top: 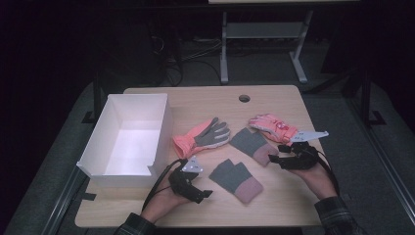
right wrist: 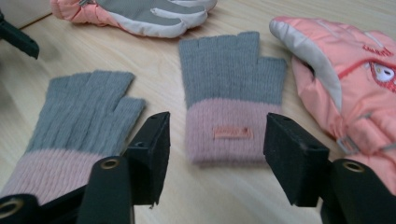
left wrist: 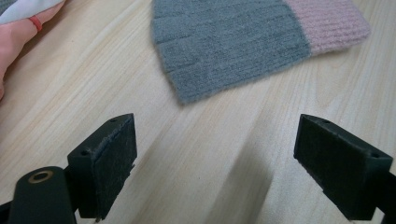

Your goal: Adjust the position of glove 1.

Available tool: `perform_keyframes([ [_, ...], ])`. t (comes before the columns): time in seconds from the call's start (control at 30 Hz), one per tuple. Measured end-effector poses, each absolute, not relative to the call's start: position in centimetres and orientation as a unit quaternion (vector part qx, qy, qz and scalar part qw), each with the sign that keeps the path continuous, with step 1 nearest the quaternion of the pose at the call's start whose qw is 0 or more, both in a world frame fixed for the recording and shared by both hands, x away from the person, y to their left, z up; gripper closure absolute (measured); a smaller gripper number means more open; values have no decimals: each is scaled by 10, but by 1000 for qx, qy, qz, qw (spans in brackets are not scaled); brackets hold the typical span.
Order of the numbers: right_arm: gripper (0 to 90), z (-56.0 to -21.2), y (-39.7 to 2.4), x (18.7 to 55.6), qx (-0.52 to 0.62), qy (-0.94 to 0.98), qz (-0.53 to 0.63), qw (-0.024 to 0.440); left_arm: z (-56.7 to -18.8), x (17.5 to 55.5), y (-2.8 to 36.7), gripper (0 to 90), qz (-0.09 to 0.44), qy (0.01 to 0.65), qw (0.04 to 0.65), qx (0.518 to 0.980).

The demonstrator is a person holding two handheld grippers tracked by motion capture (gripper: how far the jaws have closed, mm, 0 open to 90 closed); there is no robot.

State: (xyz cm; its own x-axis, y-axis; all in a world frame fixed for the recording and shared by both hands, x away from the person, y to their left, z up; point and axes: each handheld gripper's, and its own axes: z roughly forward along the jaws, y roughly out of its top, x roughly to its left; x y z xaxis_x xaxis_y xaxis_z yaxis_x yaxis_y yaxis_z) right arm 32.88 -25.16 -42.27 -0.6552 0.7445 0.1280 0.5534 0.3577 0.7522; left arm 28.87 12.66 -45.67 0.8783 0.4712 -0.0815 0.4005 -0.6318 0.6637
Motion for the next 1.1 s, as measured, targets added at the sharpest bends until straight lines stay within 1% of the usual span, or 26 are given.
perform_keyframes([
  [0.17, 477, -424, -244, 346, 393, 819, 402, 118, -455, 289, 128, 133, 50, 249, 354, 900],
  [0.47, 525, -433, -237, 370, 404, 812, 404, 115, -455, 292, 126, 136, 50, 250, 356, 899],
  [0.67, 547, -442, -225, 385, 409, 816, 395, 104, -455, 291, 124, 137, 54, 247, 354, 900],
  [0.77, 556, -447, -217, 391, 409, 822, 384, 95, -454, 292, 125, 138, 52, 248, 351, 901],
  [0.87, 576, -455, -211, 395, 408, 830, 368, 100, -455, 293, 126, 139, 53, 249, 354, 900],
  [0.97, 603, -461, -209, 398, 414, 831, 358, 95, -455, 292, 126, 139, 52, 252, 355, 899],
  [1.1, 655, -464, -208, 397, 411, 837, 345, 108, -454, 292, 128, 141, 54, 249, 352, 901],
])
